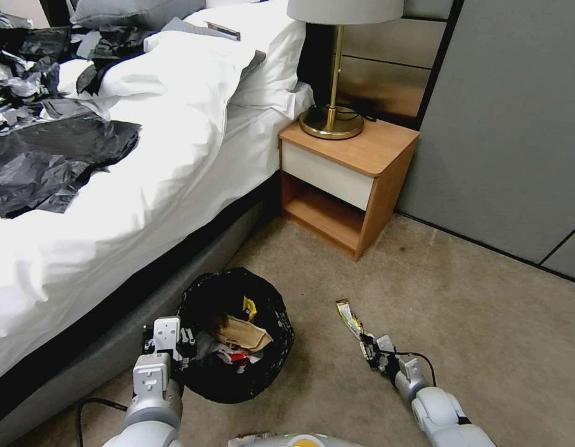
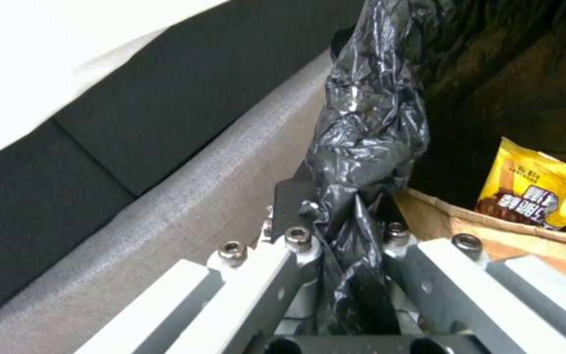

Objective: Pick up the trash bin, then pick up the garbage from the floor and place it into the trash bin.

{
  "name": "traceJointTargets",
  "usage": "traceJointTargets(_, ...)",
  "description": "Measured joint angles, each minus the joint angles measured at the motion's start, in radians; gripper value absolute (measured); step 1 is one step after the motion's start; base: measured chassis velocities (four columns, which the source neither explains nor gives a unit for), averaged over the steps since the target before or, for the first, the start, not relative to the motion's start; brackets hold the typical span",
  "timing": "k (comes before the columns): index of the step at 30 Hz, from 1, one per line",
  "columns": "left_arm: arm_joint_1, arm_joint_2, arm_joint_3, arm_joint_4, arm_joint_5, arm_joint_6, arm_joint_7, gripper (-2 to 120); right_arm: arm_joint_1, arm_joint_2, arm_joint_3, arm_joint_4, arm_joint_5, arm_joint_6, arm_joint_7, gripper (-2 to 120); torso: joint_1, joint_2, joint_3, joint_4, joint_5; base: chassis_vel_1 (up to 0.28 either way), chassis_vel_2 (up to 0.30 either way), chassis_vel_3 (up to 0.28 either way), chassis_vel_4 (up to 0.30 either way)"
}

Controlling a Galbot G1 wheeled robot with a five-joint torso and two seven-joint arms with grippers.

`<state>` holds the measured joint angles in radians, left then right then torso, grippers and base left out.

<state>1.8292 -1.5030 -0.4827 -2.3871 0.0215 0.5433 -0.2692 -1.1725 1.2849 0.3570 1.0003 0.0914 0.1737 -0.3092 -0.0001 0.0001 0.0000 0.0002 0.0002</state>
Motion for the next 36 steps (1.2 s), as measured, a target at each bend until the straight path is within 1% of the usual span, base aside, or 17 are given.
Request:
traceJointTargets(4,0.000,0.000,0.000,0.000,0.000,0.000,0.000,1,-0.020,-0.005,0.001,0.044,0.016,-0.001,0.012,0,0.000,0.000,0.000,-0.0006,-0.0003,0.000,0.000,0.000,0.000)
traceJointTargets(7,-0.001,0.000,0.002,0.000,0.000,0.000,0.000,1,-0.066,-0.012,0.003,0.182,0.064,0.009,0.034,0,0.000,0.000,0.000,-0.0005,-0.0004,0.000,0.000,0.000,0.000)
traceJointTargets(8,-0.001,0.000,0.002,0.000,0.000,0.000,0.000,1,-0.066,-0.012,0.003,0.182,0.064,0.009,0.034,0,0.000,0.000,0.000,-0.0005,-0.0004,0.000,0.000,0.000,0.000)
traceJointTargets(11,0.000,0.000,0.003,0.000,-0.004,0.000,0.000,1,-0.122,-0.015,0.014,0.330,0.087,0.070,0.040,0,0.000,0.000,0.000,-0.0004,-0.0002,0.000,0.000,0.000,0.000)
traceJointTargets(12,0.000,0.000,0.003,0.000,-0.004,0.000,0.000,1,-0.122,-0.015,0.014,0.330,0.087,0.070,0.040,0,0.000,0.000,0.000,-0.0004,-0.0002,0.000,0.000,0.000,0.000)
traceJointTargets(13,0.000,0.000,0.004,0.000,-0.004,0.000,0.000,1,-0.138,-0.016,0.017,0.373,0.096,0.089,0.039,0,0.000,0.000,0.000,-0.0003,-0.0003,0.000,0.000,0.000,0.000)
traceJointTargets(15,0.000,0.000,0.009,0.003,-0.003,0.001,0.000,1,-0.197,-0.025,0.021,0.556,0.160,0.143,0.013,0,0.000,0.000,0.000,-0.0005,0.0000,0.000,0.000,0.000,0.000)
traceJointTargets(16,0.000,0.000,0.009,0.003,-0.003,0.001,0.000,1,-0.197,-0.025,0.021,0.556,0.160,0.143,0.013,0,0.000,0.000,0.000,-0.0005,0.0000,0.000,0.000,0.000,0.000)
traceJointTargets(18,-0.001,0.000,0.014,0.007,-0.001,0.002,-0.001,1,-0.237,-0.039,0.016,0.725,0.221,0.172,-0.039,0,0.000,0.000,0.000,-0.0001,-0.0005,0.000,0.000,0.000,0.000)
traceJointTargets(19,-0.001,0.000,0.014,0.007,-0.001,0.002,-0.001,1,-0.237,-0.039,0.016,0.725,0.221,0.172,-0.039,0,0.000,0.000,0.000,-0.0001,-0.0005,0.000,0.000,0.000,0.000)
traceJointTargets(20,-0.002,0.000,0.017,0.008,0.000,0.002,-0.001,1,-0.250,-0.044,0.010,0.787,0.239,0.182,-0.066,0,0.000,0.000,0.000,-0.0001,-0.0005,0.000,0.000,0.000,0.000)
traceJointTargets(22,-0.004,-0.002,0.024,0.012,0.001,0.004,-0.001,1,-0.273,-0.064,-0.030,0.914,0.272,0.194,-0.120,0,0.000,0.000,0.000,-0.0003,-0.0005,0.000,0.000,0.000,0.000)
traceJointTargets(23,-0.004,-0.002,0.024,0.012,0.001,0.004,-0.001,1,-0.273,-0.064,-0.030,0.914,0.272,0.194,-0.120,0,0.000,0.000,0.000,-0.0003,-0.0005,0.000,0.000,0.000,0.000)
traceJointTargets(25,-0.003,0.000,0.037,0.012,-0.006,0.012,-0.001,1,-0.281,-0.099,-0.097,1.018,0.300,0.190,-0.174,0,0.000,0.000,0.000,-0.0002,-0.0004,0.000,0.000,0.000,0.000)
traceJointTargets(32,-0.006,0.003,0.042,0.012,-0.007,0.016,-0.001,1,-0.240,-0.165,-0.270,1.053,0.282,0.147,-0.193,0,0.000,0.000,0.000,-0.0001,-0.0002,0.000,0.000,0.000,0.000)
traceJointTargets(35,-0.002,0.002,0.045,0.009,-0.007,0.017,-0.002,1,-0.193,-0.183,-0.396,0.957,0.230,0.132,-0.161,0,0.000,0.000,0.000,-0.0001,-0.0001,0.000,0.000,0.000,0.000)
traceJointTargets(36,-0.002,0.002,0.045,0.009,-0.007,0.017,-0.002,1,-0.193,-0.183,-0.396,0.957,0.230,0.132,-0.161,0,0.000,0.000,0.000,-0.0001,-0.0001,0.000,0.000,0.000,0.000)
